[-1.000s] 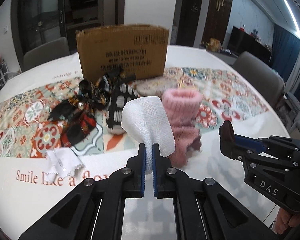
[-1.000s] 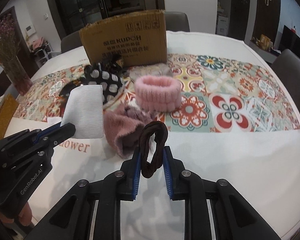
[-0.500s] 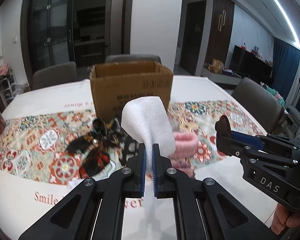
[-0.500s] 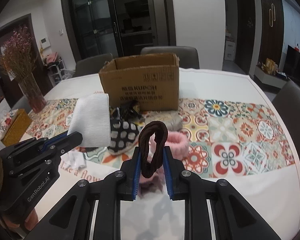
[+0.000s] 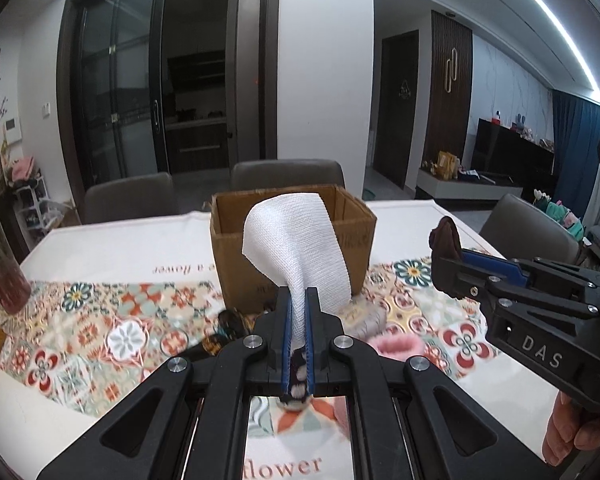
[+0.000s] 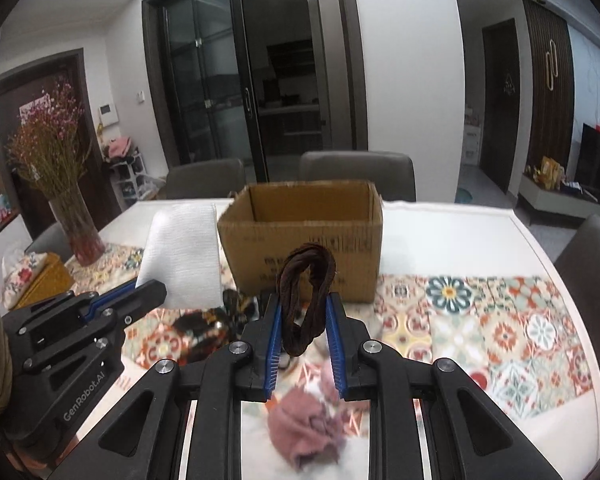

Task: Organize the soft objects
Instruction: 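Carry the hair tie with the right gripper into the cardboard box and release, then release the white towel from the left gripper into the box, then grasp the mauve knit cloth with the right gripper while the left grasps the slipper, then lift the cloth and slipper and carry both toward the cardboard box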

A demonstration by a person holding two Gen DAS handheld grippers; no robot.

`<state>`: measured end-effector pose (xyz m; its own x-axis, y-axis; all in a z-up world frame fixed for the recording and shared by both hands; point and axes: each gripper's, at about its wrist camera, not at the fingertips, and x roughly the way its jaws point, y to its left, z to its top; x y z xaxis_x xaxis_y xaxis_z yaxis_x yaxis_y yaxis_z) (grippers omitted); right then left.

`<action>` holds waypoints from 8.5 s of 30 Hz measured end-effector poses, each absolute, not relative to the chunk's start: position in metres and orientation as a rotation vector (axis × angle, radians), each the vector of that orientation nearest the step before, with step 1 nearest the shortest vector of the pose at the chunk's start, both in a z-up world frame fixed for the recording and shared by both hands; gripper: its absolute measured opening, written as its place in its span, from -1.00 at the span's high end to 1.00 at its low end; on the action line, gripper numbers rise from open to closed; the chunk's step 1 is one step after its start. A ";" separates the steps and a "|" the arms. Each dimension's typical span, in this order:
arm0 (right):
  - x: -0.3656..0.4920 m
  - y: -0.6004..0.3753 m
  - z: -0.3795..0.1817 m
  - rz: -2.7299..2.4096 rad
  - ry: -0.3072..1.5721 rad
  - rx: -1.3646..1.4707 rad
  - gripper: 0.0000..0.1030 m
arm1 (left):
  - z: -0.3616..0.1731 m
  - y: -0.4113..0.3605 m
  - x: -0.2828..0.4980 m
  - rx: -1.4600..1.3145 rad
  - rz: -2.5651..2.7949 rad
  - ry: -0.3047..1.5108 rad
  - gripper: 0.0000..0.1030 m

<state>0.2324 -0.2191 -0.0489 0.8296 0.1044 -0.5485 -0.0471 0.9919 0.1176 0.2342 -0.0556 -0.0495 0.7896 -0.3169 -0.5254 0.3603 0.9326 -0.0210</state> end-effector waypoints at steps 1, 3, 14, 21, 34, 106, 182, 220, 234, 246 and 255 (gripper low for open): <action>0.237 -0.218 -0.046 0.083 0.577 0.103 0.56 | -0.047 -0.055 0.238 0.084 -0.366 0.540 0.85; 0.246 -0.219 -0.042 0.083 0.560 0.109 0.56 | -0.042 -0.055 0.244 0.088 -0.362 0.522 0.85; 0.296 -0.221 -0.026 0.071 0.487 0.106 0.56 | -0.023 -0.056 0.288 0.097 -0.339 0.448 0.85; 0.327 -0.227 -0.019 0.055 0.460 0.106 0.56 | -0.020 -0.060 0.318 0.108 -0.332 0.418 0.85; 0.382 -0.236 -0.028 0.039 0.475 0.093 0.56 | -0.032 -0.071 0.372 0.138 -0.321 0.419 0.85; 0.304 -0.236 -0.026 -0.021 0.586 0.151 -0.01 | -0.028 -0.064 0.312 0.150 -0.382 0.513 0.19; 0.273 -0.221 -0.236 -0.031 1.120 0.340 0.04 | -0.209 -0.095 0.333 0.352 -0.597 0.851 0.24; 0.243 -0.222 -0.145 0.087 0.931 0.269 0.55 | -0.125 -0.070 0.274 0.215 -0.409 0.736 0.62; 0.254 -0.229 -0.086 0.110 0.767 0.222 0.55 | -0.071 -0.063 0.265 0.161 -0.342 0.621 0.62; 0.276 -0.235 -0.048 0.124 0.651 0.201 0.55 | -0.036 -0.065 0.278 0.134 -0.307 0.536 0.62; 0.295 -0.238 -0.027 0.124 0.581 0.188 0.55 | -0.015 -0.065 0.291 0.124 -0.290 0.479 0.62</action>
